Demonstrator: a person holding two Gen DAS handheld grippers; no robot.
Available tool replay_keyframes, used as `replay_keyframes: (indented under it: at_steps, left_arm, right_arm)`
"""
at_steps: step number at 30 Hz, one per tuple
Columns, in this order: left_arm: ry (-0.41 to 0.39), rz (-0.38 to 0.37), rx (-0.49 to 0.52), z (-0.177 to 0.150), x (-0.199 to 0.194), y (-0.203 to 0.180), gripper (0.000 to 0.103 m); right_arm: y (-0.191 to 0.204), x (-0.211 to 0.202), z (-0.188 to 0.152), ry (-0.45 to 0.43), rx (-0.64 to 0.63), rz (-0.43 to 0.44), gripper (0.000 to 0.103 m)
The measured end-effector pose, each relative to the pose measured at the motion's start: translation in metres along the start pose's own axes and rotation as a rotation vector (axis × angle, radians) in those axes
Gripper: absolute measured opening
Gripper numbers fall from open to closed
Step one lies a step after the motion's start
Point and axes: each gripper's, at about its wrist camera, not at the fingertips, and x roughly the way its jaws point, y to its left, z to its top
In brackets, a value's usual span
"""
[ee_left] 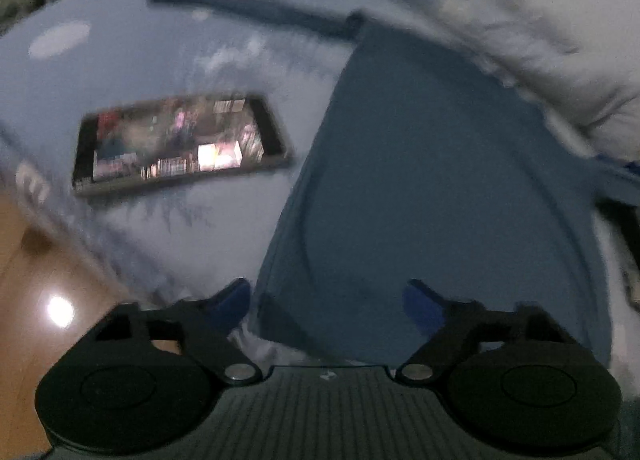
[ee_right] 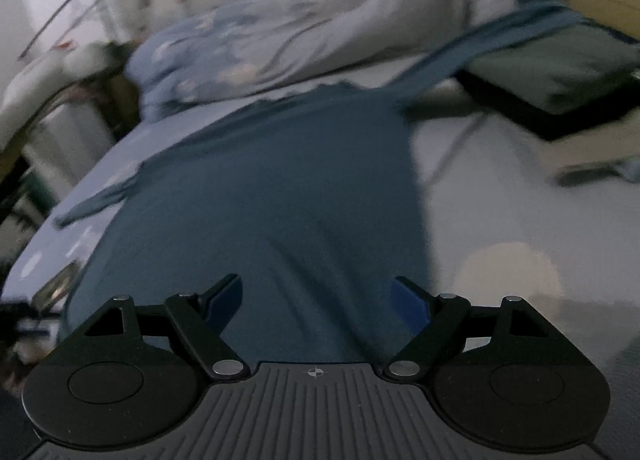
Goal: Fold clothes
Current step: 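Lower both grippers onto the shirt side edge and close them on it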
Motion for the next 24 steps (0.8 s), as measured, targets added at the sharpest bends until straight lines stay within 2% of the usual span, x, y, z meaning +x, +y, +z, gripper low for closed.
replay_keyframes:
  at_steps: [2,4,7,11,14,17,21,24]
  left_arm:
    - [0.005,0.019,0.022,0.006,0.009,-0.003,0.082]
    - [0.051,0.033,0.063,0.002,0.023,-0.001,0.082]
    - [0.072,0.006,0.026,0.008,0.026,0.007,0.084]
    - [0.089,0.009,0.050,0.018,0.026,0.009,0.084]
    - [0.119,0.015,0.088,0.021,0.024,0.006,0.083]
    - [0.098,0.024,0.145,0.019,0.012,-0.002,0.083]
    - [0.058,0.052,0.182,0.025,-0.012,-0.011,0.083]
    - [0.016,0.059,0.208,0.028,-0.030,-0.016,0.084]
  right_arm:
    - [-0.008,-0.005,0.003,-0.011,0.024,-0.047,0.084]
    - [-0.015,-0.007,0.004,-0.007,0.033,-0.102,0.084]
    - [-0.022,-0.006,0.009,0.002,0.040,-0.200,0.084]
    - [-0.023,-0.006,0.027,-0.021,0.034,-0.273,0.084]
    - [-0.015,-0.008,0.045,-0.072,-0.015,-0.264,0.084]
    - [-0.003,-0.007,0.049,-0.110,-0.042,-0.213,0.084]
    - [0.020,-0.005,0.036,-0.116,-0.089,-0.108,0.084]
    - [0.030,-0.018,0.017,-0.152,-0.102,-0.046,0.085]
